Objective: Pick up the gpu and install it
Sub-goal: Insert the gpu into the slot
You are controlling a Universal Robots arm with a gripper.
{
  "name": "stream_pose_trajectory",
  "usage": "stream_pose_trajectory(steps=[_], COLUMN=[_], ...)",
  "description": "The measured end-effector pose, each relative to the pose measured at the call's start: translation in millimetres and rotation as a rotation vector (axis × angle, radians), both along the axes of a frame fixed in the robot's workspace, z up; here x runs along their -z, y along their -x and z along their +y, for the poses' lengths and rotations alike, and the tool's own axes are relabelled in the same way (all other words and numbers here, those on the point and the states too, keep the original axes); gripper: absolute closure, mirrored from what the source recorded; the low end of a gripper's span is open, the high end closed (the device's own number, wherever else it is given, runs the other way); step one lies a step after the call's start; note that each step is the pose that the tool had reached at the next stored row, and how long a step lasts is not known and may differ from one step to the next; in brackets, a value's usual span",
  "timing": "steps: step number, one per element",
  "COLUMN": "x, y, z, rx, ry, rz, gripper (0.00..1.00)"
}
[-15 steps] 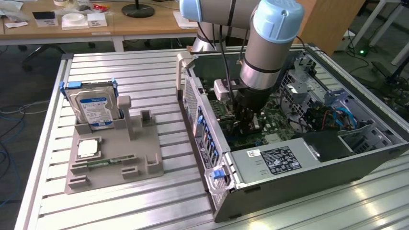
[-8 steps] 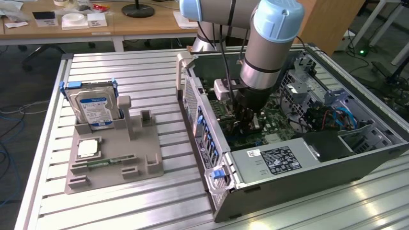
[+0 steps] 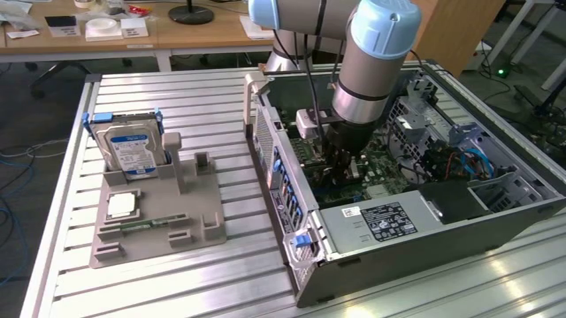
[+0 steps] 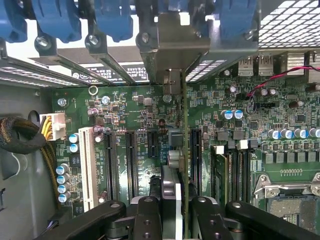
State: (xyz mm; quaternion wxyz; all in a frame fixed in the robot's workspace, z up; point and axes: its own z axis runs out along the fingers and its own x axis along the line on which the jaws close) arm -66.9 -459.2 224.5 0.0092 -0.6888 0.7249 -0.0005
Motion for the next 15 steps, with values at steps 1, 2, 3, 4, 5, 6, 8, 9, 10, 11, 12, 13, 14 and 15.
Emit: stream_pose_trajectory(steps=[1,2,3,4,5,6,8,9,10,11,12,13,14,15], x=[0.0,0.0,0.1,0.3,0.5,0.8,1.6,2.0,2.4,3.5,3.7,3.8,3.9,4.0], y=[0.0,0.0,0.0,0.0,0.0,0.0,0.1,0.1,0.1,0.0,-0.1,0.0,0.0,0.0], z=[0.0,0.0,0.0,0.0,0.0,-0.1,-0.1,-0.1,0.0,0.2,0.2,0.1,0.0,0.0], rx=[0.0,0.0,0.0,0.0,0.0,0.0,0.0,0.0,0.0,0.0,0.0,0.0,0.0,0.0], ry=[0.0,0.0,0.0002,0.0003,0.0004,0.0004,0.0004,0.0004,0.0003,-0.0017,-0.0012,-0.0007,-0.0001,0.0001], rz=[0.0,0.0,0.0001,0.0001,0.0002,0.0004,0.0009,0.0014,0.002,0.0016,0.0022,0.003,0.0036,0.0039], gripper=[0.72,0.72,0.72,0.72,0.72,0.72,0.72,0.72,0.72,0.72,0.72,0.72,0.72,0.72])
